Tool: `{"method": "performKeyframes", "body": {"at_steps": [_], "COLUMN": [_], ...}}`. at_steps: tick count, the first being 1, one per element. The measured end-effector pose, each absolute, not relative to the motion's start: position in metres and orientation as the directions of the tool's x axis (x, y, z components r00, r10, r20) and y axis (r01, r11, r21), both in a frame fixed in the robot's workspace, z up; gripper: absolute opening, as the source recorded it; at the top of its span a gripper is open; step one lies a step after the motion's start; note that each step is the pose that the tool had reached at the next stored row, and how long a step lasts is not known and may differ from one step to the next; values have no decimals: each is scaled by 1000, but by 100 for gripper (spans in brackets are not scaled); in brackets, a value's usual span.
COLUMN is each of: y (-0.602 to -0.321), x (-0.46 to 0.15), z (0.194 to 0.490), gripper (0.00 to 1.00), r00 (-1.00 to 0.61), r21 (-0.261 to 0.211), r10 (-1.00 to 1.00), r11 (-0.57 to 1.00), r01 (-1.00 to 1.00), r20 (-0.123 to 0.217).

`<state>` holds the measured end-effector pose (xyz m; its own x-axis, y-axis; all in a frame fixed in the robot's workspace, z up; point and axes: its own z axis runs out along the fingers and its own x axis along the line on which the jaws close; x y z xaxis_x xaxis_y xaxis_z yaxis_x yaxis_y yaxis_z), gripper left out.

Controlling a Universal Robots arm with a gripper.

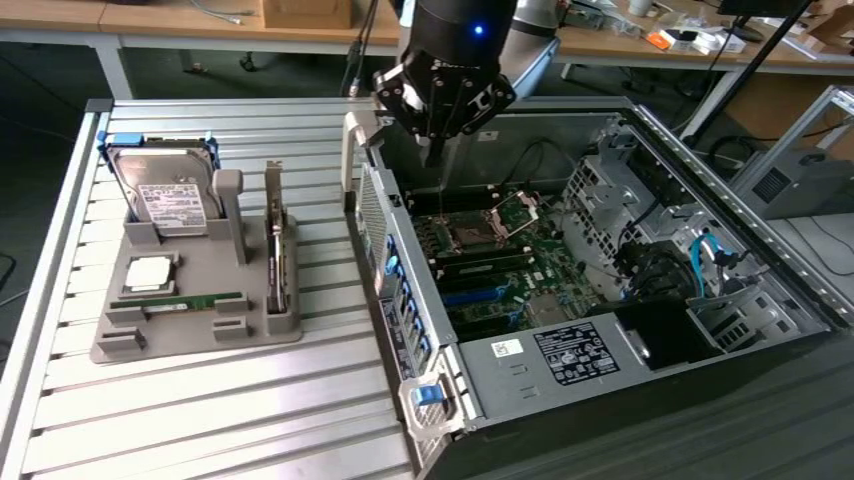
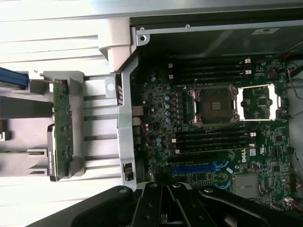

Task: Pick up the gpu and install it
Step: 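Reach for the gpu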

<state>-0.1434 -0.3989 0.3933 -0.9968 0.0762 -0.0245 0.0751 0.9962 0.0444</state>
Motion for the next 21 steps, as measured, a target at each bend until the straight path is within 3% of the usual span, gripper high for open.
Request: {"method": "performKeyframes", "body": {"at_steps": [21], "y": [-399], "x": [-153], "z": [393], "gripper": [11], "r00": [-997], "r21": [44], "r10": [76], "r11": [996], "r01": [75], "r20": [-24]}}
